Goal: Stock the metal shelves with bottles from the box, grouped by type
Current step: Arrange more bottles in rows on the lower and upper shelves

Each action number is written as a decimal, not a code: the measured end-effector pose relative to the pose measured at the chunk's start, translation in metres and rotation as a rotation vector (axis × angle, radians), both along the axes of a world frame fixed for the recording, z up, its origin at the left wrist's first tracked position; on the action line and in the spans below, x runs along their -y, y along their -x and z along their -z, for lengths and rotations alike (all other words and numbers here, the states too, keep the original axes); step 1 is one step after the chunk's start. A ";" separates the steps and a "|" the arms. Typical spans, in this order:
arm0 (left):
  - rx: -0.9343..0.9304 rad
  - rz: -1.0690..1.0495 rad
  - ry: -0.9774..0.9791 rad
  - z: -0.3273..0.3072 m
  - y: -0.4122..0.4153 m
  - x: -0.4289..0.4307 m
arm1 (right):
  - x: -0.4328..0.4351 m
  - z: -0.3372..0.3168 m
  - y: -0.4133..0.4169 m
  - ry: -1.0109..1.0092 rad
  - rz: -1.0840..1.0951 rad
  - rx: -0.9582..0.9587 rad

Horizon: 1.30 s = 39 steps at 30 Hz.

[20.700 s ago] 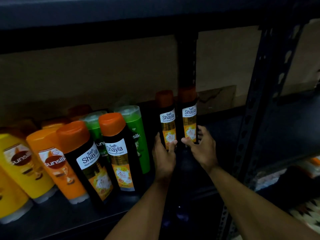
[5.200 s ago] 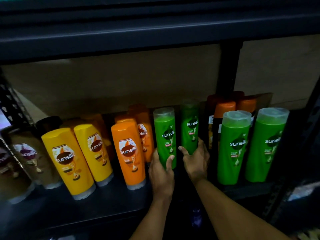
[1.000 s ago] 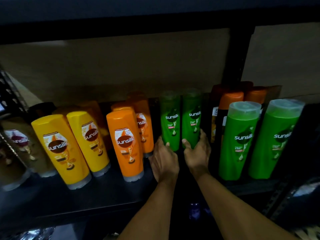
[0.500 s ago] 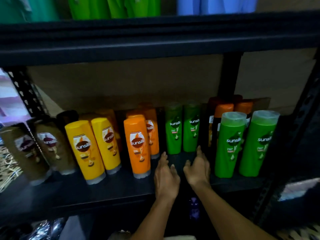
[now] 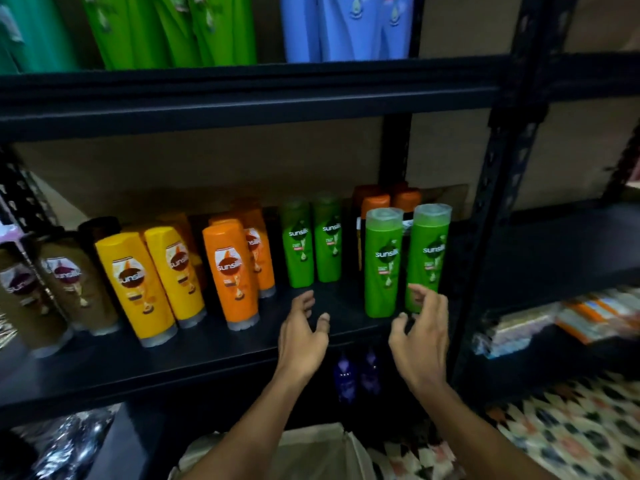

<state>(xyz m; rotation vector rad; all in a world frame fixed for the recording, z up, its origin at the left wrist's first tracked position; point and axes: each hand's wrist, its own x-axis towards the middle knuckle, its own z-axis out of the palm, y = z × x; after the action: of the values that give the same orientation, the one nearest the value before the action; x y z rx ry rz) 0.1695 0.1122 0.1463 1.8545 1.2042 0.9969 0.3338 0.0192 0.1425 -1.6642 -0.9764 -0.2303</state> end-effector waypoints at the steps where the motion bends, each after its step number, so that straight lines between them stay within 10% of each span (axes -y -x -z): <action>1: 0.010 0.021 -0.004 -0.002 -0.011 0.002 | 0.003 -0.001 -0.009 -0.006 0.037 -0.008; 16: 0.055 0.139 -0.063 0.008 -0.113 -0.023 | -0.030 0.023 -0.062 0.133 0.121 -0.130; 39: 0.113 0.065 -0.077 0.020 0.032 -0.059 | -0.079 0.008 0.035 0.274 -0.102 -0.187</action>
<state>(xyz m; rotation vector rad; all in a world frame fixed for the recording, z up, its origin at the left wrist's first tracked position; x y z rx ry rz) 0.1380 0.1709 0.1258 1.8576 1.0458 1.1098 0.2985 0.0980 0.1342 -1.8396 -0.9791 0.1317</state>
